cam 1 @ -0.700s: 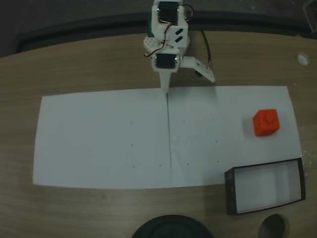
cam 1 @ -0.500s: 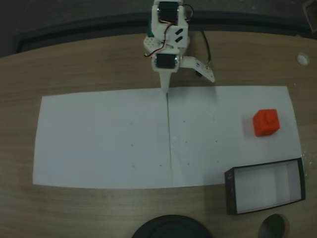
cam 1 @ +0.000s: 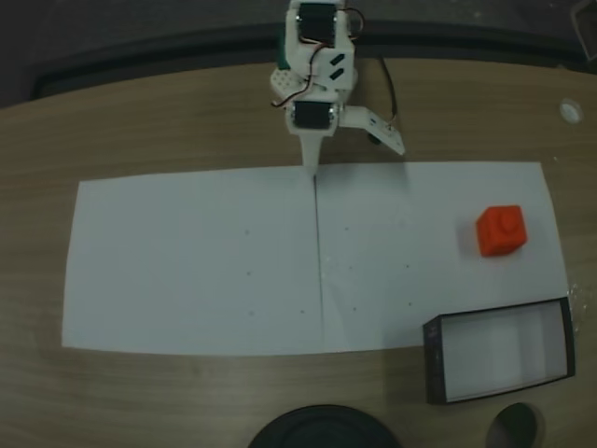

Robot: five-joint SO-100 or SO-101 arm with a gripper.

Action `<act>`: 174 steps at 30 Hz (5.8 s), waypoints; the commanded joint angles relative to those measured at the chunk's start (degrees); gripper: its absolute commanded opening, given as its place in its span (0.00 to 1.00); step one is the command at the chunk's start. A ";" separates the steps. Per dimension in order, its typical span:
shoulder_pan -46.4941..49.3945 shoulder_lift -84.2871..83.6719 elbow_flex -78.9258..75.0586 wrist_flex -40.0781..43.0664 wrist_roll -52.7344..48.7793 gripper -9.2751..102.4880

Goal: Grab a orange square and put it in the box.

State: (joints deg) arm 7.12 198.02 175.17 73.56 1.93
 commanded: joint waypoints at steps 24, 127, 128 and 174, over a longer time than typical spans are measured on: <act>-24.87 -28.74 -34.54 -10.81 3.60 0.44; -51.94 -127.27 -107.05 4.66 9.76 0.46; -51.06 -127.35 -108.46 4.66 9.76 0.46; -43.42 -140.10 -162.33 15.29 -3.16 0.14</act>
State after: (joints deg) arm -37.27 56.16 25.84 89.38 1.05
